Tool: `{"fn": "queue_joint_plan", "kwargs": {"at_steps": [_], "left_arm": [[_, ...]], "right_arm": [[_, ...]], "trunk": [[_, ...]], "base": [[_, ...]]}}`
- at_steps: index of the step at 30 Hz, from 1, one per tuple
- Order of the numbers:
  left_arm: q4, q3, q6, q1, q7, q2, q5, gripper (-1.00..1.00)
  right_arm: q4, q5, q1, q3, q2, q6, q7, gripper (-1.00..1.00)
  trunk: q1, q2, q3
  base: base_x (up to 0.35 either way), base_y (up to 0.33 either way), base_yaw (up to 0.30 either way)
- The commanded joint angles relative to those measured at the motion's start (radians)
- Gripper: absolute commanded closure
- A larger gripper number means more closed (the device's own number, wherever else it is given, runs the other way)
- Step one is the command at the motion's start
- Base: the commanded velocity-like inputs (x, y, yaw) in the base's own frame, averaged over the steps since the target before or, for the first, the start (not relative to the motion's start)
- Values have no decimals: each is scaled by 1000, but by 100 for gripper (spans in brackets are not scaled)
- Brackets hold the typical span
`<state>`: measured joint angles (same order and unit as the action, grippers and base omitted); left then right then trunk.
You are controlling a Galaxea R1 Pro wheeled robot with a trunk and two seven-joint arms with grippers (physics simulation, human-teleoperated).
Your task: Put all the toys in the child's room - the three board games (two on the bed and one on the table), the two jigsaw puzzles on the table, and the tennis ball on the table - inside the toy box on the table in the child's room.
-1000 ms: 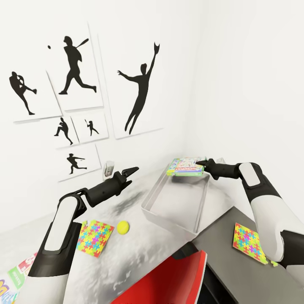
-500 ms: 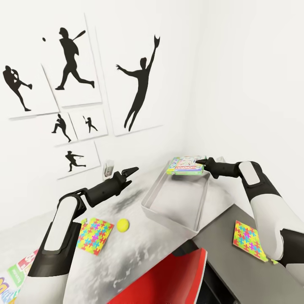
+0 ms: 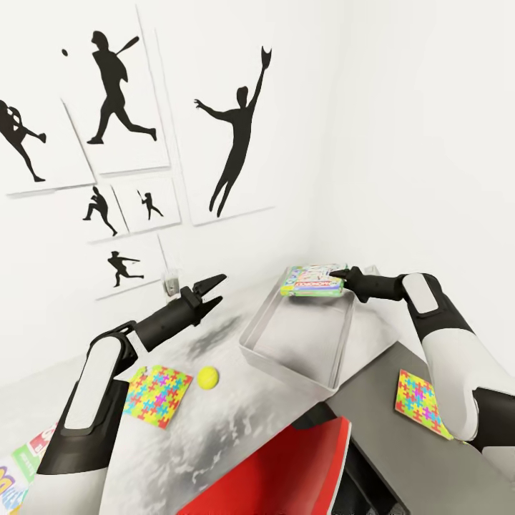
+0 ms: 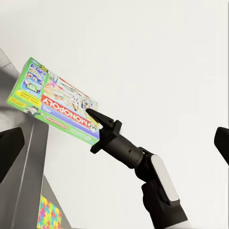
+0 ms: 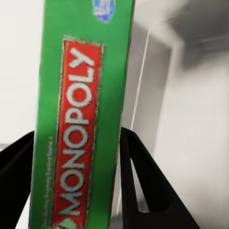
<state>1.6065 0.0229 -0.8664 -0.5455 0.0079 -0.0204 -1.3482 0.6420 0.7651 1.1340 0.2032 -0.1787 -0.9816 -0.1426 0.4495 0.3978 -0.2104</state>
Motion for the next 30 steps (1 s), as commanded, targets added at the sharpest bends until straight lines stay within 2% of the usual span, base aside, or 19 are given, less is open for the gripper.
{"fn": "queue_joint_plan", "kwargs": {"at_steps": [1, 5, 10, 23, 30], "left_arm": [[0, 8, -7, 2, -14, 2, -10, -100], [0, 20, -7, 9, -49, 11, -32, -100], [-1, 26, -6, 13, -65, 15, -42, -100], [-2, 27, -6, 15, -71, 17, -46, -100], [-2, 28, -6, 15, -71, 17, -45, -100]], "right_arm": [[0, -9, 1, 4, 1, -5, -9, 100], [0, -9, 1, 4, 3, -5, -9, 100], [0, -10, 1, 4, 3, -5, -9, 100], [1, -10, 1, 4, 7, -5, -9, 100], [0, -10, 1, 3, 6, 40, -9, 100]], "trunk": [[1, 2, -4], [1, 2, -10], [1, 2, -18], [1, 2, -40], [1, 2, -51]], "base": [[0, 0, 0], [0, 0, 0], [0, 0, 0], [0, 0, 0], [0, 0, 0]]}}
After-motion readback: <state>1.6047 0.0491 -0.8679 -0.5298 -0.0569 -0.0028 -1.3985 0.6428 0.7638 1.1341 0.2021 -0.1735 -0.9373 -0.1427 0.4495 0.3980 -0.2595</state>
